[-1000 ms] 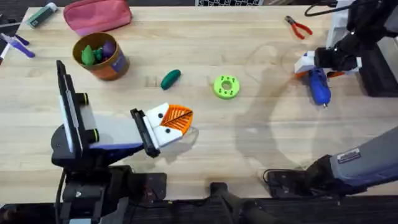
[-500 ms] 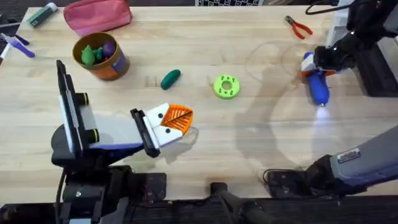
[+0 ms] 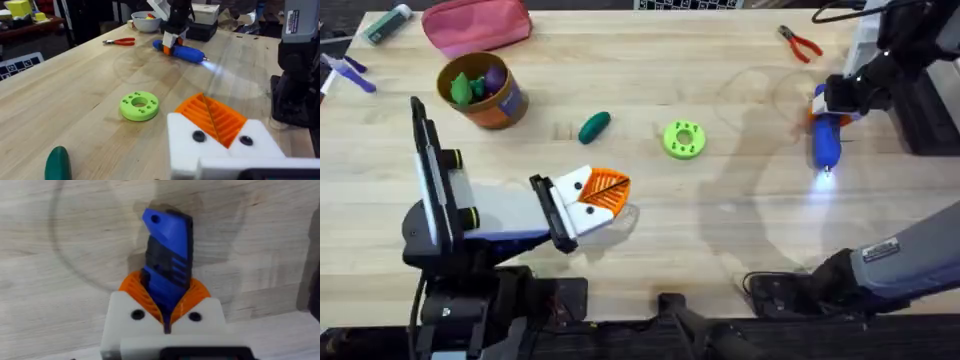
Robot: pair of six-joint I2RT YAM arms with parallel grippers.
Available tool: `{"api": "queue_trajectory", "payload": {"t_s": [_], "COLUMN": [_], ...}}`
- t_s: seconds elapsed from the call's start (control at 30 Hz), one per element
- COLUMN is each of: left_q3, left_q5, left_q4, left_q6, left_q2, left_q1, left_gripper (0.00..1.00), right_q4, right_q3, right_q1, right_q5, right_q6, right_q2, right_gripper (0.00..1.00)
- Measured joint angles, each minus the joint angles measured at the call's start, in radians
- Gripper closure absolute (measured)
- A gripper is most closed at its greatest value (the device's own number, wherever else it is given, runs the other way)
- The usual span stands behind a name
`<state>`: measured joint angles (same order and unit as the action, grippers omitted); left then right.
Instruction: Pick up the gripper from the table and insert it into the empty holder that is missing its gripper. Then pick up a screw, insert it into the mounting hole, and use the screwdriver to tighten it. Finally, clean up the table by picking up the vegetable and placing it into the bucket.
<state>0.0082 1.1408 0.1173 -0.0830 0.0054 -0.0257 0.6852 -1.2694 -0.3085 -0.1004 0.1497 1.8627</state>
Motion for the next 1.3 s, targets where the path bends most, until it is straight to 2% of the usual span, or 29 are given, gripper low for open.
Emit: {"api": "queue_trajectory", "payload": {"t_s": [0.27, 0.6, 1.0, 1.3], "left_q3": [0.0, 0.0, 0.0, 0.0], "left_q5": [0.0, 0.0, 0.0, 0.0], "left_q4": [0.0, 0.0, 0.0, 0.0], "left_q6": [0.0, 0.0, 0.0, 0.0], "left_q2": [0.0, 0.0, 0.0, 0.0], "left_q1": [0.0, 0.0, 0.0, 0.0], "left_gripper": [0.982, 0.982, 0.982, 0.982], "right_q4": [0.061, 0.018, -0.112, -0.174], "right_q3": [-0.021, -0.129, -0.137, -0.137], "right_q1": [0.067, 0.209, 0.52, 0.75], "right_q5": [0.015, 0.169, 0.248, 0.252], "right_q6": [-0.014, -0.109, -0.224, -0.255], "right_q2": [-0.054, -0.35, -0.657, -0.772], "right_gripper": [0.978, 0.978, 0.978, 0.978]}}
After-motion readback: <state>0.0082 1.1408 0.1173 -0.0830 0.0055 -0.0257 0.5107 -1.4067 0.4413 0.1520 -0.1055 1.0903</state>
